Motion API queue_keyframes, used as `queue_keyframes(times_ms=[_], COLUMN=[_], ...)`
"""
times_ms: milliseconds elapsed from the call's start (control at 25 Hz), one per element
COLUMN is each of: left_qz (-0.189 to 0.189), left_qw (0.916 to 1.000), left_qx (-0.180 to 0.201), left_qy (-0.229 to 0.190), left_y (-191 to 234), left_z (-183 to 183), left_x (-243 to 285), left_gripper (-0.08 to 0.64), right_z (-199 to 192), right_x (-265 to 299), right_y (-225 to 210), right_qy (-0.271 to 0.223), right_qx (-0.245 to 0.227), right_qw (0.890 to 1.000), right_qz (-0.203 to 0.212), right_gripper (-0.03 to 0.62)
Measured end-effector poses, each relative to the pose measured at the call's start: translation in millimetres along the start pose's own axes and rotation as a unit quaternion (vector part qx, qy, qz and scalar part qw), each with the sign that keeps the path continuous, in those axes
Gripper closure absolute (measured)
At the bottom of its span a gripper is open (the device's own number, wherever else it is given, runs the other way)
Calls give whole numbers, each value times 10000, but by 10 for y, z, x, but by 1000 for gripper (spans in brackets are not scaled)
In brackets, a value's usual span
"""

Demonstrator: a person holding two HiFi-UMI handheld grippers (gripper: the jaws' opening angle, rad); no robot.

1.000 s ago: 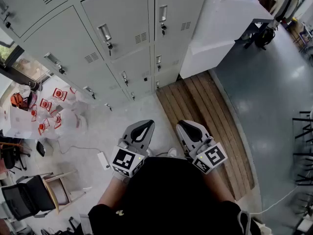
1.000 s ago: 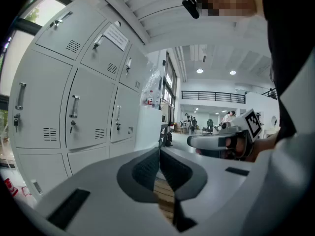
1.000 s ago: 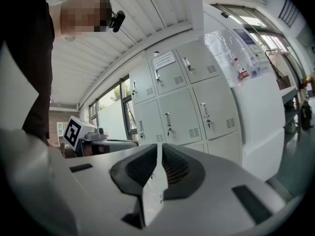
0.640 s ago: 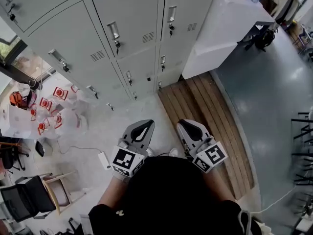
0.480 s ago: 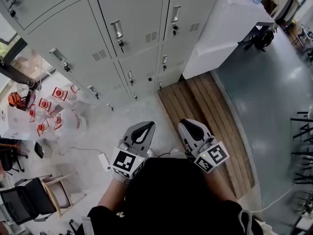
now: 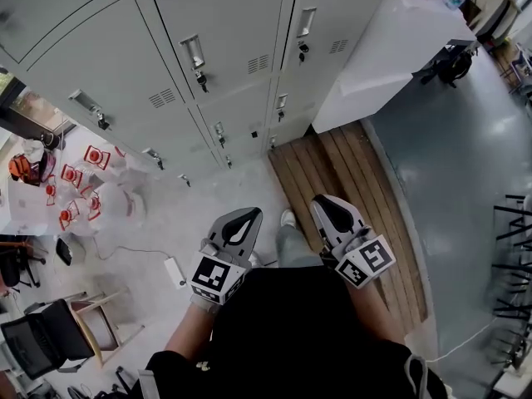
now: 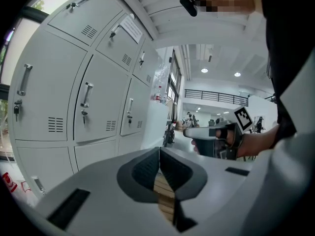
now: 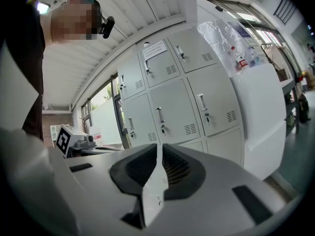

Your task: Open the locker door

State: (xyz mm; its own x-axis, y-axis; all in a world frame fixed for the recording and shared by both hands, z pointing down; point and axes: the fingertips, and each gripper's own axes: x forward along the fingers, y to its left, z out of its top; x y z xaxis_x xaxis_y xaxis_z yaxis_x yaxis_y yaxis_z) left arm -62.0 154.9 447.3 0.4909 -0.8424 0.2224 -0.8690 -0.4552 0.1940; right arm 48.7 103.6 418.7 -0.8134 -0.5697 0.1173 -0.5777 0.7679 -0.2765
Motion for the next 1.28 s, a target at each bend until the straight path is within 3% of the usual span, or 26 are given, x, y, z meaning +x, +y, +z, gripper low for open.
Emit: queue_keyframes(times_ms=[480,760,1000,1280], left_qz=[817,1409,1766,1891], left_qw=[9966,9899,9840,9818], left_qx=[86,-111,-223,-156], left_qy=[-47,-100,-74,-105], left_y=[459,571,730,1038], left_z=[514,601,598,709], left_x=[1070,1378,1397,1361], left_gripper=[537,537,537,537], right_z=[448,612,689,819], right_x=[760,1143,1555,2037], right_y=[-1168,-1699,-2010,-2298], right_qy=[-48,0,41,-10], right_qx=[187,647,886,1197], right_qw=[9971,9925,9909,9898], right_qz=[733,1041,1009,778], right_gripper=[541,541,540,540])
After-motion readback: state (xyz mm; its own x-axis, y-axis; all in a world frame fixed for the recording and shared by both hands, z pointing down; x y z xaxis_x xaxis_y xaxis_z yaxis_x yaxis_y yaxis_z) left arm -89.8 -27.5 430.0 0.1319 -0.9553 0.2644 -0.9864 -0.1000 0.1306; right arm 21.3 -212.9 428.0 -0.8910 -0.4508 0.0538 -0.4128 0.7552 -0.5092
